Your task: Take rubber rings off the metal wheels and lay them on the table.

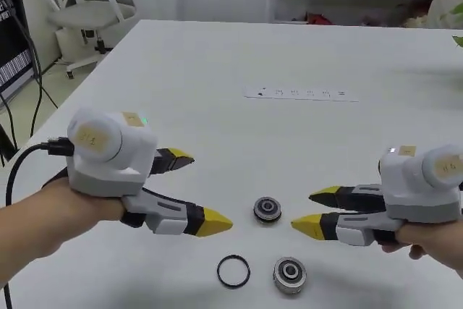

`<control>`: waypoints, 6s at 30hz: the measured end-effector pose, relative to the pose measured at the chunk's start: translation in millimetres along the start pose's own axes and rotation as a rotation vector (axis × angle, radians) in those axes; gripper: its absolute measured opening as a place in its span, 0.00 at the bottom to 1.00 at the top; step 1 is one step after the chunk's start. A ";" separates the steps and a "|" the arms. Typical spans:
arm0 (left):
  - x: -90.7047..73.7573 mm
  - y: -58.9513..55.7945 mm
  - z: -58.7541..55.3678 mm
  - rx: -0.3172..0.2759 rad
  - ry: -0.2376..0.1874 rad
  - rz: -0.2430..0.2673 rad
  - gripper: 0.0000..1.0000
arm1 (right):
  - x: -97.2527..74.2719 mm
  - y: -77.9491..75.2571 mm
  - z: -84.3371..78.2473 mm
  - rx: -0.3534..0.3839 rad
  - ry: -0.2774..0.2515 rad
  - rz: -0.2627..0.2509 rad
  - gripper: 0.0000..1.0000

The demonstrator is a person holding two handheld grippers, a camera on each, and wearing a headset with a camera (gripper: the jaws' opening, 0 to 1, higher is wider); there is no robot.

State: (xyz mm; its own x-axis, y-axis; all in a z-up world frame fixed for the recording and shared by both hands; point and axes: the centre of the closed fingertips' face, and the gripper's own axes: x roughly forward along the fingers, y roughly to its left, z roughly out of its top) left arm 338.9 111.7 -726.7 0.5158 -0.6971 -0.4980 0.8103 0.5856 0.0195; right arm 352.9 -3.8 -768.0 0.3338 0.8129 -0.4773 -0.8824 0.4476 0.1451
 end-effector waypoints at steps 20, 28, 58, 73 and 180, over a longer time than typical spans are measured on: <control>13.8 5.5 -2.4 -0.006 0.011 -0.011 0.78 | 5.2 -6.1 -0.4 0.005 0.002 -0.002 0.38; 20.0 5.2 -3.9 -0.007 0.019 -0.023 0.78 | 6.8 -9.5 -2.6 0.005 0.009 -0.005 0.38; 43.0 10.3 -13.0 -0.020 0.040 -0.038 0.75 | 18.5 -16.6 -7.9 -0.012 0.023 -0.019 0.38; 54.0 6.2 -18.8 -0.014 0.059 -0.061 0.71 | 26.1 -13.3 -8.5 -0.028 0.030 -0.012 0.37; 105.9 -19.7 -12.6 0.036 0.061 -0.100 0.14 | 50.7 -0.9 -10.7 -0.052 0.030 0.012 0.32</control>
State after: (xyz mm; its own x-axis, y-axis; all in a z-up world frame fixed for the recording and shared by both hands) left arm 374.1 31.6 -790.7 0.4145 -0.7243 -0.5510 0.8670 0.4983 -0.0028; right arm 367.1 33.1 -801.6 0.3140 0.8062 -0.5015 -0.9026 0.4173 0.1057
